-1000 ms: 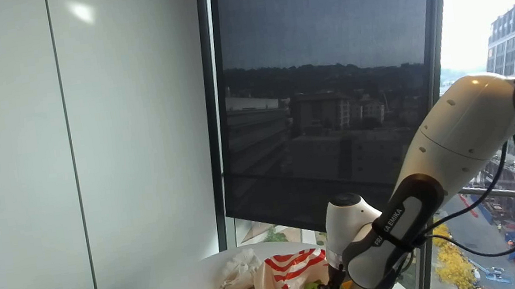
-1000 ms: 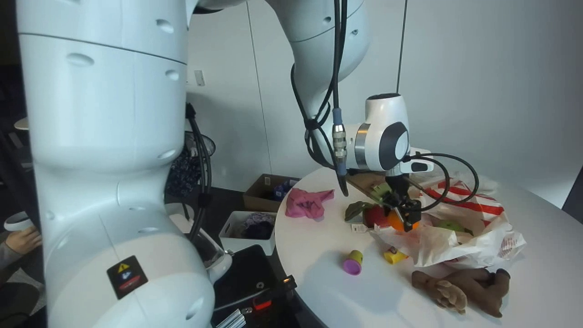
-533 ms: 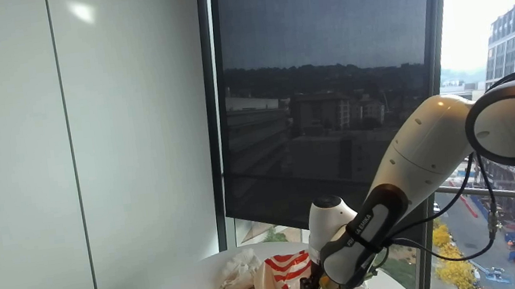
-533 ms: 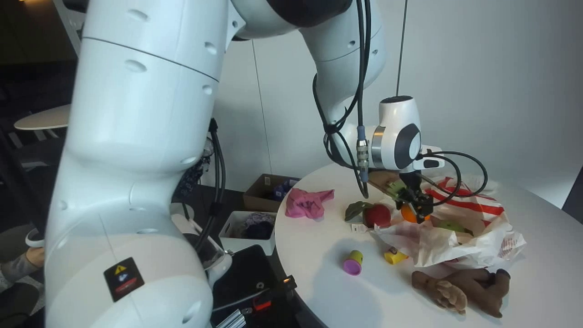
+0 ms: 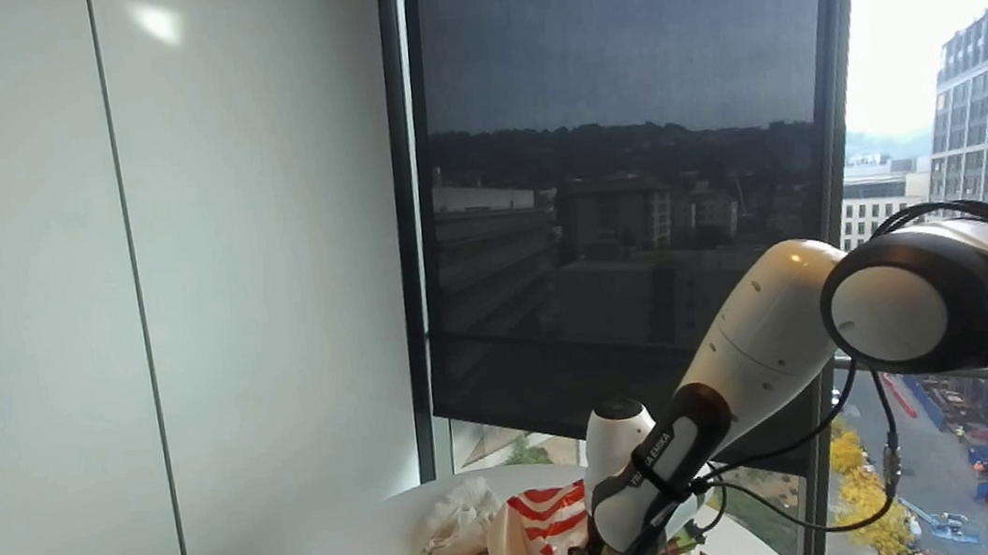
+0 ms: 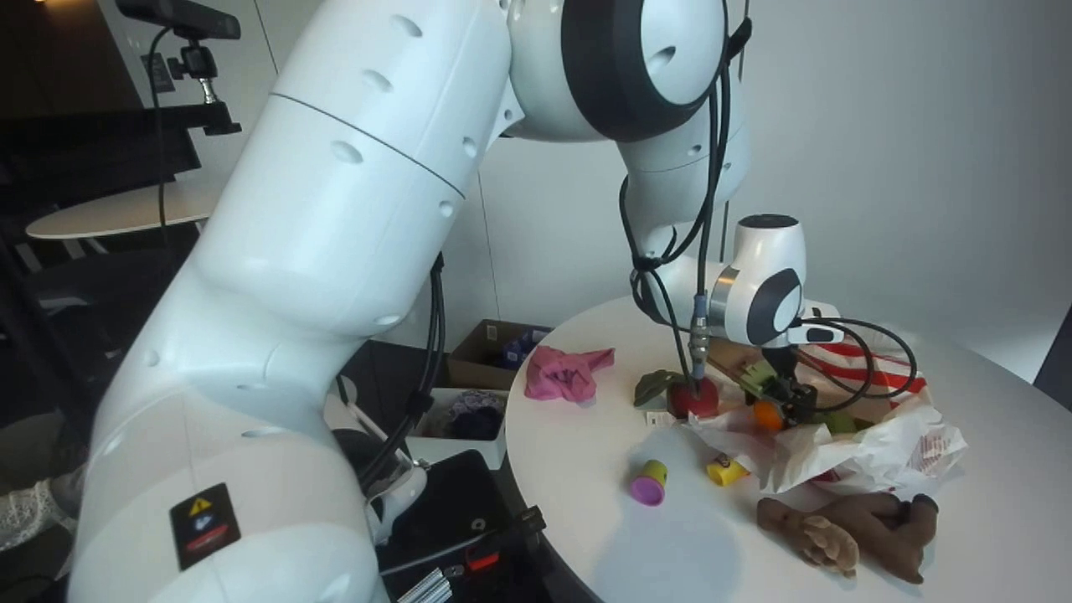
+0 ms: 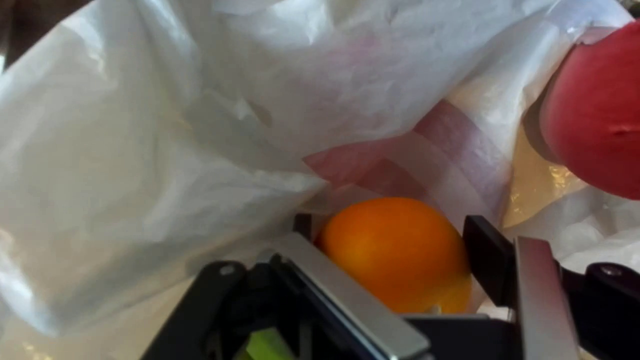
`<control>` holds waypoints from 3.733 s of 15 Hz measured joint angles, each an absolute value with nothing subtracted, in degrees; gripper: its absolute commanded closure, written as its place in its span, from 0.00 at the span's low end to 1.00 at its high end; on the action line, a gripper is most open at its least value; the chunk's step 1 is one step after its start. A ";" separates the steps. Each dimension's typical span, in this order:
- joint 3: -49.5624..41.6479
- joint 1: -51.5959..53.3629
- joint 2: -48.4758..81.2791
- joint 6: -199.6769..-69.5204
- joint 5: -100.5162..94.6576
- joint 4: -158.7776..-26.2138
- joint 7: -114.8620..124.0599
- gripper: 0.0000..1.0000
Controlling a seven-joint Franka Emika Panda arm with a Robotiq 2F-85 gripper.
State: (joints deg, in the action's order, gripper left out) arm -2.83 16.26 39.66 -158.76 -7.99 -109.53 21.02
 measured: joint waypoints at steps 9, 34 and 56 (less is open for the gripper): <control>2.44 11.57 48.04 -151.73 -0.85 -95.39 14.44 0.49; 0.77 14.41 42.69 -150.38 1.01 -99.11 13.98 0.00; 3.01 23.04 25.29 -160.07 -18.32 -128.36 9.76 0.00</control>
